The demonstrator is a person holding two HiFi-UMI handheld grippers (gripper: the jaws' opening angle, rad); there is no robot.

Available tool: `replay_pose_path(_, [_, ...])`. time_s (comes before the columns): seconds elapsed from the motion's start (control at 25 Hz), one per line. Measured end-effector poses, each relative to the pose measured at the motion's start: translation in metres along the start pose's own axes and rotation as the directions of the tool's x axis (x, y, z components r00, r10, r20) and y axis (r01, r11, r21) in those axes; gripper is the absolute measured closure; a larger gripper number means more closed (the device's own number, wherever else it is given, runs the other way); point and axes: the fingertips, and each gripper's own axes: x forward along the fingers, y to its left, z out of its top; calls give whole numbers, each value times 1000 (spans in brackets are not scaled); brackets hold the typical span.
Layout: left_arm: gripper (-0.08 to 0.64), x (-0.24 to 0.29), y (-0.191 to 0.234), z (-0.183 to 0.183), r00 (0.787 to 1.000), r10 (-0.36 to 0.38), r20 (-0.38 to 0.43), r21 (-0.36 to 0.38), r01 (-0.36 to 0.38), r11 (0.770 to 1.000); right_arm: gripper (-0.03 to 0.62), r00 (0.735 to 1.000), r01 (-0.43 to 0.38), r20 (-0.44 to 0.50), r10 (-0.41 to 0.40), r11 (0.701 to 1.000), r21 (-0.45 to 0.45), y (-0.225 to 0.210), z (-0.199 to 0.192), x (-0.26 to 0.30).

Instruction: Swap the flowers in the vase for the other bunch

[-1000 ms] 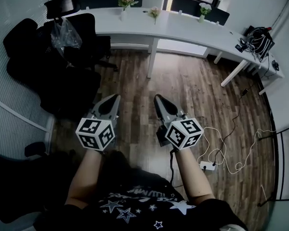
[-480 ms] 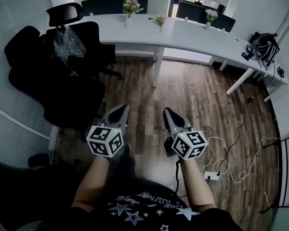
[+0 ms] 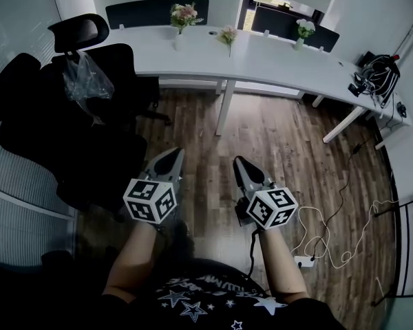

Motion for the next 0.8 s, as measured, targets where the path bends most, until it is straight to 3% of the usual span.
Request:
replay_pose_path(0.64, [552, 71, 136, 50, 1000, 8, -11, -6, -8, 1000, 589, 1000, 25, -10, -25, 1000, 8, -10, 32, 167])
replay_pose_path(0.8, [552, 83, 155, 62, 999, -45, 29, -8, 46, 999, 589, 999, 38, -7, -38, 999, 3, -13, 35, 193])
